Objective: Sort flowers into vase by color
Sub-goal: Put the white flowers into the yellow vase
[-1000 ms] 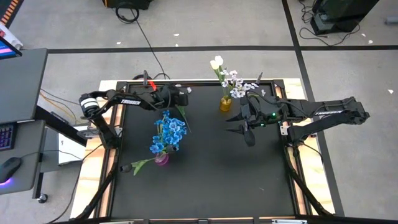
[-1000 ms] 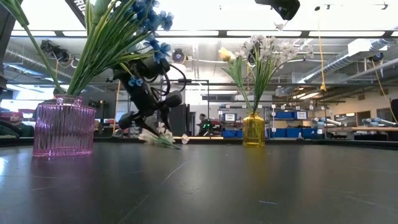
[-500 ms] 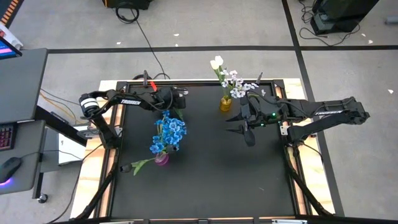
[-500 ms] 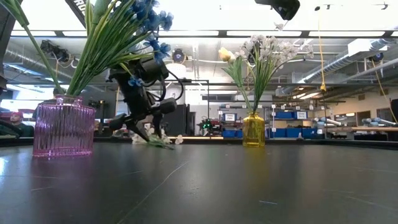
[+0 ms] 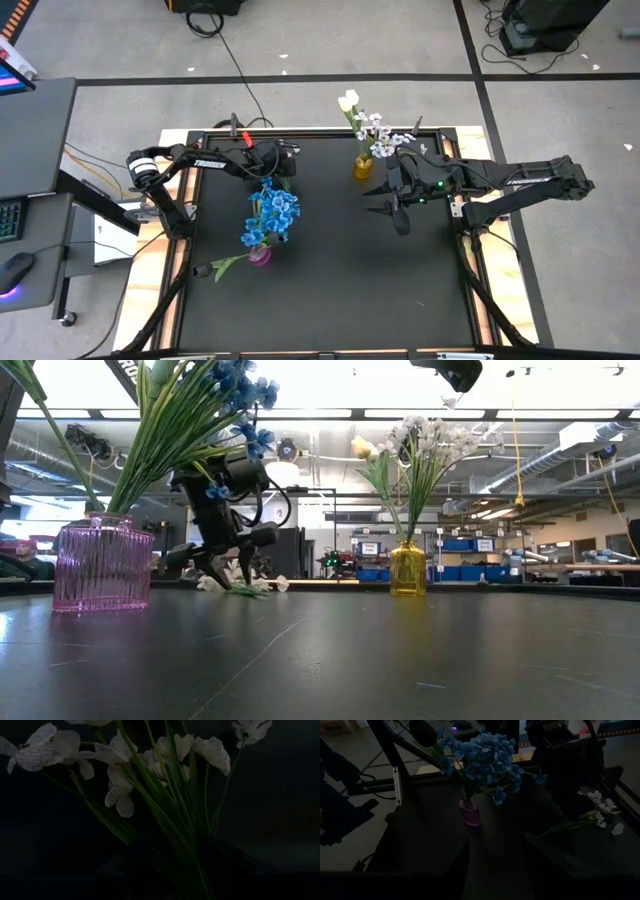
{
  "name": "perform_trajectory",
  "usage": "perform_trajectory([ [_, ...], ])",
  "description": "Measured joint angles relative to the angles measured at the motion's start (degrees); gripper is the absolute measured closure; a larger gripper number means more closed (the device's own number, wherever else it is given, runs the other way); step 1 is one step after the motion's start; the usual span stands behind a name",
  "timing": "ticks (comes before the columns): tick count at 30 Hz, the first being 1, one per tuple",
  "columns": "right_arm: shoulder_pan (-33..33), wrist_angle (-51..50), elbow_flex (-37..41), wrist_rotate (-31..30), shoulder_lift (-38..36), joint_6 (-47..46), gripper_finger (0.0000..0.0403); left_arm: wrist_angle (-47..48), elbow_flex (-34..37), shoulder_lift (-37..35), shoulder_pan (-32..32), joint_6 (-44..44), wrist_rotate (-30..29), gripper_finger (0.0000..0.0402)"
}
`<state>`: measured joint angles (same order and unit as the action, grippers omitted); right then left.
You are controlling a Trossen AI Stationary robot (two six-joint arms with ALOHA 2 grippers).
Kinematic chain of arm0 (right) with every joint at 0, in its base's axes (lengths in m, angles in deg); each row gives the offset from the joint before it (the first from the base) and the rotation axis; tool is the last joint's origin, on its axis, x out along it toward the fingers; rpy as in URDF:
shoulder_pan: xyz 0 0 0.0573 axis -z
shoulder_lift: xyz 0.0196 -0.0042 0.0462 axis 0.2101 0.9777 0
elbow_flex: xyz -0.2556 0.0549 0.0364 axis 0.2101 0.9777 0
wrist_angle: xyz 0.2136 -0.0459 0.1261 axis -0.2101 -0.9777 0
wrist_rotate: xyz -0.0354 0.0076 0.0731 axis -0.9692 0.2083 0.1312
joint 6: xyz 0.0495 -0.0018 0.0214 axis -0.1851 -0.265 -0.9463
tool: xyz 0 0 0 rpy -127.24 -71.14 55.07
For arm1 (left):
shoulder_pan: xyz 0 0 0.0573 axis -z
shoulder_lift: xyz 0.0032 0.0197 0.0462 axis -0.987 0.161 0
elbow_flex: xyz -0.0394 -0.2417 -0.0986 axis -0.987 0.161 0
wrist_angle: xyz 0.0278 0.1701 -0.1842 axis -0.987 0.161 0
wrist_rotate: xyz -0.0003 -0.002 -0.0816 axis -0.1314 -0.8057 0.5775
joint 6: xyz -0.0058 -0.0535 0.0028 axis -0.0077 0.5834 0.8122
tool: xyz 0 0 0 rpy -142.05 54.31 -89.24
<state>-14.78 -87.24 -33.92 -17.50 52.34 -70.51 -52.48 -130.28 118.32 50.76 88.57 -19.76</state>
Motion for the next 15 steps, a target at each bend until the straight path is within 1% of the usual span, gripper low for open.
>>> perform_trajectory([
  [5,0.0,0.0,0.0,0.0,0.0,0.0,0.0213,0.1,0.0,0.0,0.0,0.6,0.0,0.0226],
  [8,0.0,0.0,0.0,0.0,0.0,0.0,0.0213,0.1,0.0,0.0,0.0,1.0,0.0,0.0232],
  [11,0.0,0.0,0.0,0.0,0.0,0.0,0.0213,0.3,0.0,0.0,0.0,1.2,0.0,0.0254],
  [15,0.0,0.0,0.0,0.0,0.0,0.0,0.0213,0.3,0.0,0.0,0.0,1.2,0.0,0.0296],
])
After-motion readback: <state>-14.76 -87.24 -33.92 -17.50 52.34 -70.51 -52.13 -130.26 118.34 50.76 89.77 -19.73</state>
